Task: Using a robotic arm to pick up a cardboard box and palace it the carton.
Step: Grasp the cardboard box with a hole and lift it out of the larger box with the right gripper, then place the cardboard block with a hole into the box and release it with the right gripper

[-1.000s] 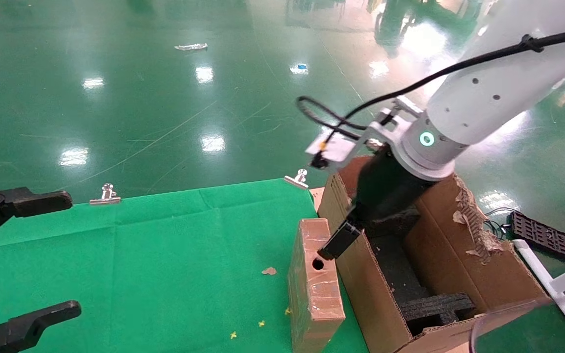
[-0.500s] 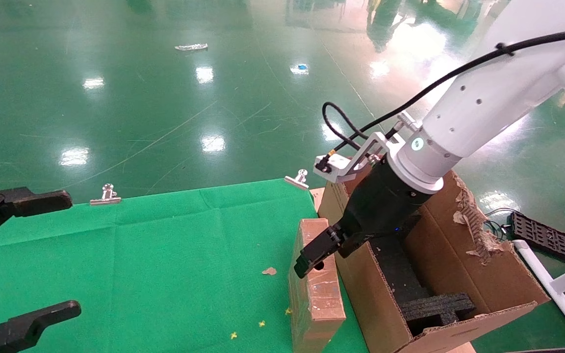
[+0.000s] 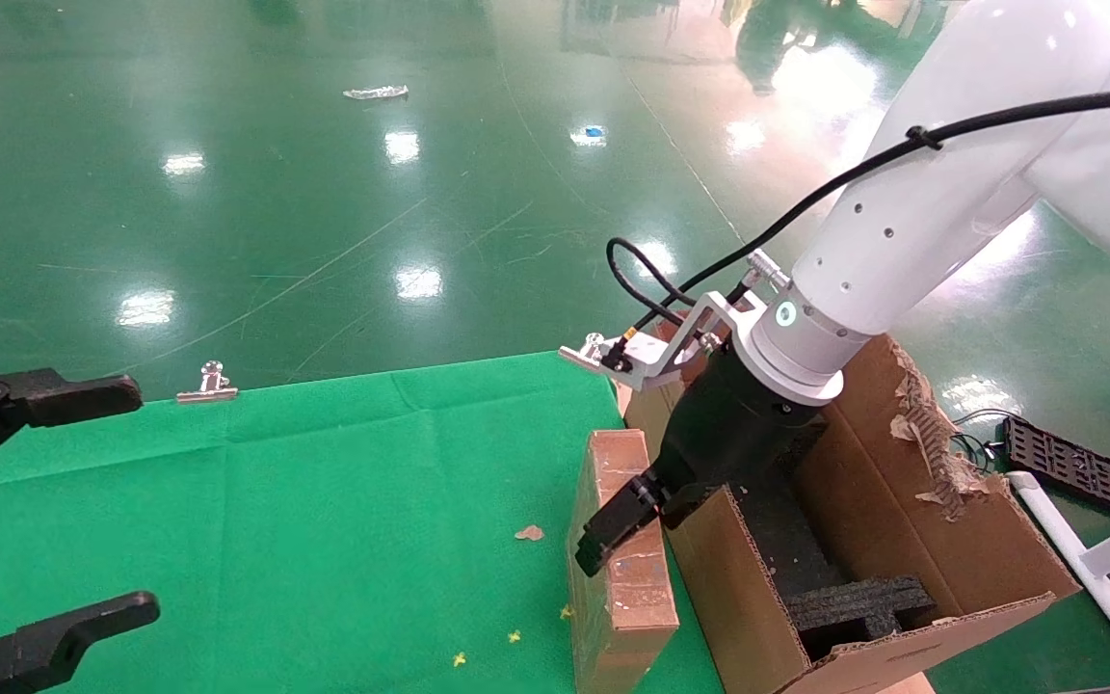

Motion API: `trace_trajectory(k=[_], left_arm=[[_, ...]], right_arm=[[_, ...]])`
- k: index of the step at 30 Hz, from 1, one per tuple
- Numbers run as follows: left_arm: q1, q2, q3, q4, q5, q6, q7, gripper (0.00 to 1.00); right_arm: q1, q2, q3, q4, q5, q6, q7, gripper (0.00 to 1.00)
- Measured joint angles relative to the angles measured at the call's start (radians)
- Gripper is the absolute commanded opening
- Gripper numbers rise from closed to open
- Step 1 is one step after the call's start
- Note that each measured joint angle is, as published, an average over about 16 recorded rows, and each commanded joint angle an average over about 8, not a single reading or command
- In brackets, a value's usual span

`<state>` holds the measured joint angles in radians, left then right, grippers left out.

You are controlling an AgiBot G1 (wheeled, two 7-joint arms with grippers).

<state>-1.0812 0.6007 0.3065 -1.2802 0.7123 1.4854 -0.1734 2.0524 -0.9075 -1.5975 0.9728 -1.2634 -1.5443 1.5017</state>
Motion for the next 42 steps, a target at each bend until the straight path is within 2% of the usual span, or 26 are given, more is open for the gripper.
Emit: trace_trajectory(k=[3, 5, 26, 33, 42], left_arm=[[0.000, 0.000, 0.000, 0.000, 0.000, 0.000, 0.000, 0.03], [0.000, 0.000, 0.000, 0.000, 0.000, 0.000, 0.000, 0.00], [0.000, 0.000, 0.001, 0.000, -0.001, 0.000, 0.001, 0.00], [0.000, -0.001, 0.001, 0.000, -0.001, -0.001, 0.001, 0.00], [0.000, -0.001, 0.002, 0.000, -0.001, -0.001, 0.001, 0.00]], right_arm=[[-0.003, 0.003, -0.006, 0.013, -0.003, 0.004, 0.008, 0.00], [-0.005, 0.005, -0.009, 0.022, -0.005, 0.007, 0.014, 0.00], [-0.002, 0.036, -0.019, 0.084, -0.041, 0.050, 0.025, 0.00], [0.041, 0.100, 0.022, 0.151, -0.048, 0.109, -0.052, 0.00], [0.158, 0.251, 0.115, 0.247, -0.095, 0.224, -0.195, 0.00]])
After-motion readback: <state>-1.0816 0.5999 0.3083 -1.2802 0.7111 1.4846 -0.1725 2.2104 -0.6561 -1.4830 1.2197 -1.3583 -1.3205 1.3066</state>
